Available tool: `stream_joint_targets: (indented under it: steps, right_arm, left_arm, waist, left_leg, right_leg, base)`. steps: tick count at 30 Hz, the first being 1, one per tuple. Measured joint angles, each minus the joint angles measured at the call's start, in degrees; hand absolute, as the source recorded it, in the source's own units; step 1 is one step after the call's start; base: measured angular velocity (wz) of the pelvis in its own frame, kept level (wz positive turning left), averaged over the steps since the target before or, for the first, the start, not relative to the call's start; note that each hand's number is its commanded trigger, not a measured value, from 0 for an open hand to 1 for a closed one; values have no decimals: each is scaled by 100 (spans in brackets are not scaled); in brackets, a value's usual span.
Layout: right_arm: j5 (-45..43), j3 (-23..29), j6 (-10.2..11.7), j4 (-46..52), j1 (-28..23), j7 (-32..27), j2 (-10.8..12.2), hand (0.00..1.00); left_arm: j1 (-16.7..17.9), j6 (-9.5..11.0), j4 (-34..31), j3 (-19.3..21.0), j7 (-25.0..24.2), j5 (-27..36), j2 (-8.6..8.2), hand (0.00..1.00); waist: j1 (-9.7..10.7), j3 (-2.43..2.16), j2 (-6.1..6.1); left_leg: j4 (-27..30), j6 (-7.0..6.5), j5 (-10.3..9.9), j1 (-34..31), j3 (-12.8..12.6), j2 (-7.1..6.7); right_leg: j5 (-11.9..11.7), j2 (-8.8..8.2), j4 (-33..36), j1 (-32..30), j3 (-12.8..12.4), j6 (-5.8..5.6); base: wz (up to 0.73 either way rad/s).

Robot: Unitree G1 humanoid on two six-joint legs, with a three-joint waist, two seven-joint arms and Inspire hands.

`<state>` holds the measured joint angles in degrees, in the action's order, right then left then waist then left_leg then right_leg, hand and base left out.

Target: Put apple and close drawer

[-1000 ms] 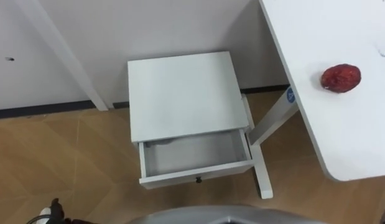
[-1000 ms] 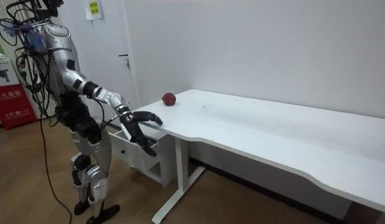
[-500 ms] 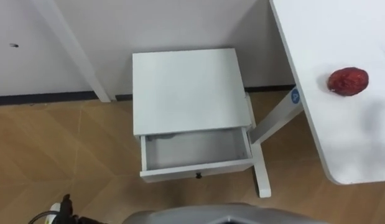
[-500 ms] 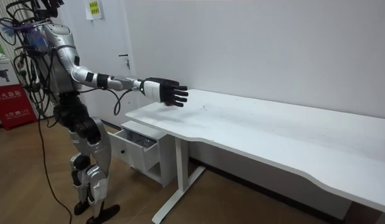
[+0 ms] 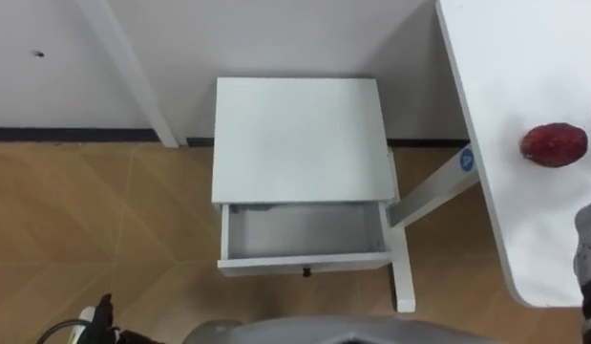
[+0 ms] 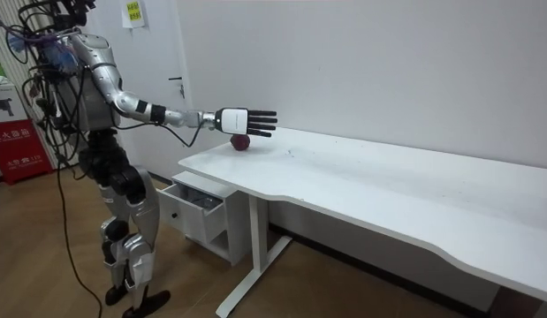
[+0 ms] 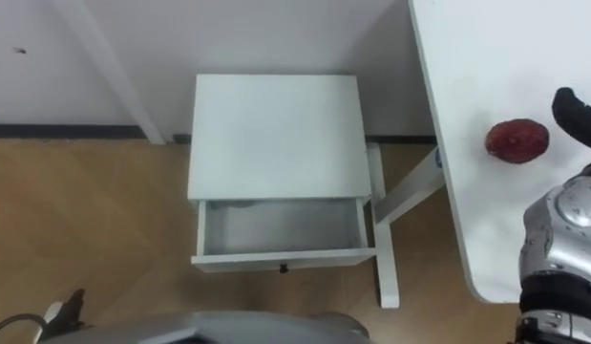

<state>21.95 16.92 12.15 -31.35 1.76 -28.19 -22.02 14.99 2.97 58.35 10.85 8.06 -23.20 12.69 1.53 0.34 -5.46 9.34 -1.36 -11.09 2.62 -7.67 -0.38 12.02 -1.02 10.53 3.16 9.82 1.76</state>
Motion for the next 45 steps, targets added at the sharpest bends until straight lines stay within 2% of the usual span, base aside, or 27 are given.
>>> stream_joint_targets:
  steps: [2, 6, 13, 17, 22, 27, 38, 44, 45]
  right_arm:
    - [-4, -6, -34, -25, 0, 164, 0, 0]
    - [-665, -6, -61, -191, -2, 438, -10, 0]
    - [-1155, -7, -103, -320, -5, 850, -11, 0]
    - [-1351, -70, -127, -416, -21, 1073, -12, 0]
    - [-1358, -290, -228, -419, -55, 1270, -14, 0]
    - [-1368, -435, -228, -433, -56, 1376, -18, 0]
    - [-1808, -517, -219, -783, -59, 1654, -43, 0]
    - [-1990, -519, -219, -915, -88, 1855, -131, 2]
    - [-1996, -537, -212, -940, -107, 1904, -163, 79]
  left_arm:
    - [9, 0, 0, 0, 0, -1, 9, 0]
    - [15, 1, 0, 8, -5, -5, 13, 0]
    - [13, 1, 0, 10, -37, -10, 12, 0]
    - [20, 3, 0, 8, -36, -9, 12, 0]
    - [44, 0, 2, 6, -36, -9, 11, 0]
    - [76, -1, 4, 6, -30, -10, 11, 0]
    - [36, 1, 3, 14, 40, -130, 13, 0]
    - [68, 9, 5, 13, 24, -144, 35, 0]
    - [73, 10, 6, 11, 22, -144, 48, 0]
  waist:
    - [-5, 0, 0]
    - [-24, -3, 17]
    - [-9, -67, 129]
    - [-17, -62, 126]
    - [-41, -31, 79]
    - [-35, -3, 57]
    - [-104, -23, 51]
    - [-175, -27, 46]
    - [-176, -27, 46]
  left_leg:
    - [3, 0, 0, -1, 7, 1]
    - [25, 0, 0, -8, 6, 16]
    - [34, 1, 1, 7, 10, 23]
    - [33, 3, 5, 20, 4, 28]
    - [33, 3, 5, 28, 0, 27]
    - [34, 3, 5, 13, 1, 27]
    - [23, 3, 5, 73, -1, 27]
    - [27, 3, 5, 175, 1, 29]
    - [29, 3, 5, 183, 0, 29]
  right_leg:
    - [0, 0, 2, 4, 22, 0]
    - [-4, -10, 9, 4, 38, 3]
    - [-9, -11, 11, 47, 62, 8]
    - [-9, -13, 10, 90, 87, 8]
    - [-9, -17, 8, 72, 89, 8]
    - [-9, -18, 0, 55, 88, 8]
    - [-9, -18, 6, 102, 106, 8]
    - [-9, -19, 8, 200, 106, 8]
    - [-9, -19, 7, 209, 108, 8]
  base:
    - [0]
    - [0]
    - [1]
    - [2]
    - [0]
    - [0]
    - [0]
    - [0]
    - [0]
